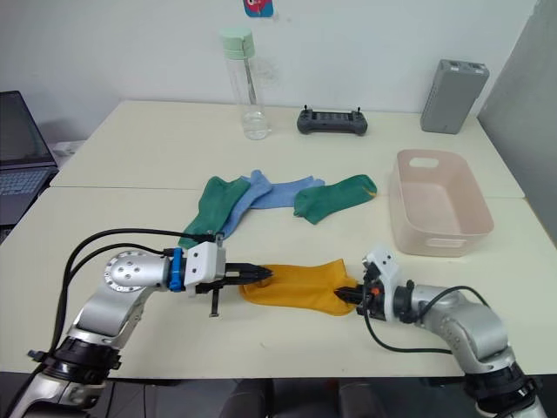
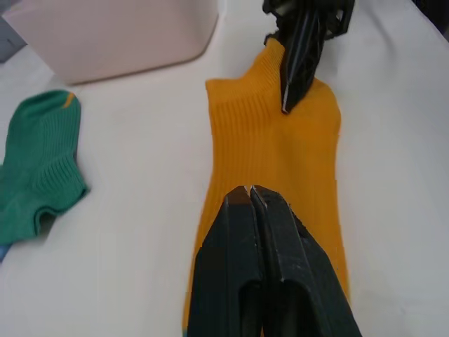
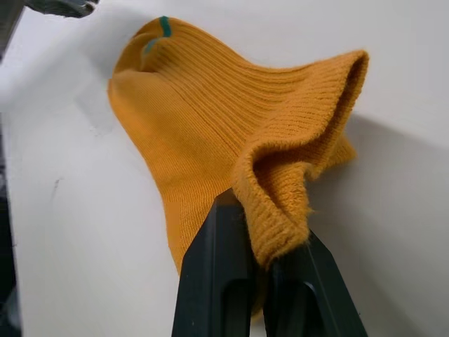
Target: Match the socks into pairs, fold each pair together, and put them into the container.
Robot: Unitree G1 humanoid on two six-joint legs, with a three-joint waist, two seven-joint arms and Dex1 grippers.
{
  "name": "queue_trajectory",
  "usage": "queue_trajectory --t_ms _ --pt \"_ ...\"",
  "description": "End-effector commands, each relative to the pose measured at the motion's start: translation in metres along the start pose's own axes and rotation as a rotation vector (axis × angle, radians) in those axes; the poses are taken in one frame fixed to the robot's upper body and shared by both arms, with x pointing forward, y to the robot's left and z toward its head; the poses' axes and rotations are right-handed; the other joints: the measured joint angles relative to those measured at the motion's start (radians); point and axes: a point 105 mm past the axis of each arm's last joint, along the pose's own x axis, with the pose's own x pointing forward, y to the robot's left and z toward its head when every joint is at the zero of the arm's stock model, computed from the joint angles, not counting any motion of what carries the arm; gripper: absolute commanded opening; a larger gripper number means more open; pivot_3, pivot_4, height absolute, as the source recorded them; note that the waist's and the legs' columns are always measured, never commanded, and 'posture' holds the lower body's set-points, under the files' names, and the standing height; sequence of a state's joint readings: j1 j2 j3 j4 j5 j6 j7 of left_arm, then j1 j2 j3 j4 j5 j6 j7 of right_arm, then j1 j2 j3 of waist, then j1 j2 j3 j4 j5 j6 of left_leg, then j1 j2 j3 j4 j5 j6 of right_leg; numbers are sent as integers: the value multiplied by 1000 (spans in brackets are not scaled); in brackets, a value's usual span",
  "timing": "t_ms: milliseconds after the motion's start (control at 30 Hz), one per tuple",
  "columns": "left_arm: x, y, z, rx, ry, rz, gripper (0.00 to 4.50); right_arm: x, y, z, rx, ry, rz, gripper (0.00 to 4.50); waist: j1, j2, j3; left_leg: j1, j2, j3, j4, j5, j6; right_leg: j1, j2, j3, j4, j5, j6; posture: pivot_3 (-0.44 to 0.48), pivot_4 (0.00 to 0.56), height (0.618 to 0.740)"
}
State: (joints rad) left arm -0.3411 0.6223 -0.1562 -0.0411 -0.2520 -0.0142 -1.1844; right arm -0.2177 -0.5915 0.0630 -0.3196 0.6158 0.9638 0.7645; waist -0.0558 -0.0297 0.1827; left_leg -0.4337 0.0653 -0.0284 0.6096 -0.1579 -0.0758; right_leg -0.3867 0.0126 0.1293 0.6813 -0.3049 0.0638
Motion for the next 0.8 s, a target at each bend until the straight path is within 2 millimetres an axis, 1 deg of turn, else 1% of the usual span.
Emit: queue_trajectory --t_ms 33,100,233,333,433,633,733,800 --pt "18 1 11 -75 -31 -16 0 -8 0 14 7 -18 57 21 -1 0 0 0 0 0 0 0 0 0 0 0 0 2 4 0 150 740" --pt "27 -5 7 -105 1 -54 0 -9 -1 19 11 -19 71 21 -2 0 0 0 0 -1 0 0 0 0 1 0 0 3 6 0 150 740" --pt "46 -3 1 -129 37 -50 0 -8 -2 25 -1 -21 80 21 -3 0 0 0 0 -1 -1 0 0 -1 1 0 0 3 5 0 150 740" --pt "53 -4 -14 -128 111 -53 0 -7 1 29 0 -32 95 21 -3 0 0 0 0 -1 -1 0 0 -1 1 0 0 3 5 0 150 740" --pt "54 -14 -30 -132 178 -92 0 -7 5 33 8 -47 119 21 -4 0 0 0 0 -1 -1 0 0 -1 1 0 0 3 6 0 150 740" --pt "50 -23 -44 -130 244 -126 0 -5 16 42 -1 -64 162 21 -3 0 0 0 0 -1 -1 0 0 -1 1 0 0 3 6 0 150 740" --pt "55 -17 -46 -140 226 -81 0 3 29 50 -6 -82 213 21 -4 0 0 0 0 -1 -1 0 0 -1 1 0 0 3 6 0 150 740" --pt "56 -19 -43 -160 208 -87 0 9 37 56 2 -104 245 21 -3 0 0 0 0 -1 -1 0 0 0 1 0 0 3 6 0 150 740"
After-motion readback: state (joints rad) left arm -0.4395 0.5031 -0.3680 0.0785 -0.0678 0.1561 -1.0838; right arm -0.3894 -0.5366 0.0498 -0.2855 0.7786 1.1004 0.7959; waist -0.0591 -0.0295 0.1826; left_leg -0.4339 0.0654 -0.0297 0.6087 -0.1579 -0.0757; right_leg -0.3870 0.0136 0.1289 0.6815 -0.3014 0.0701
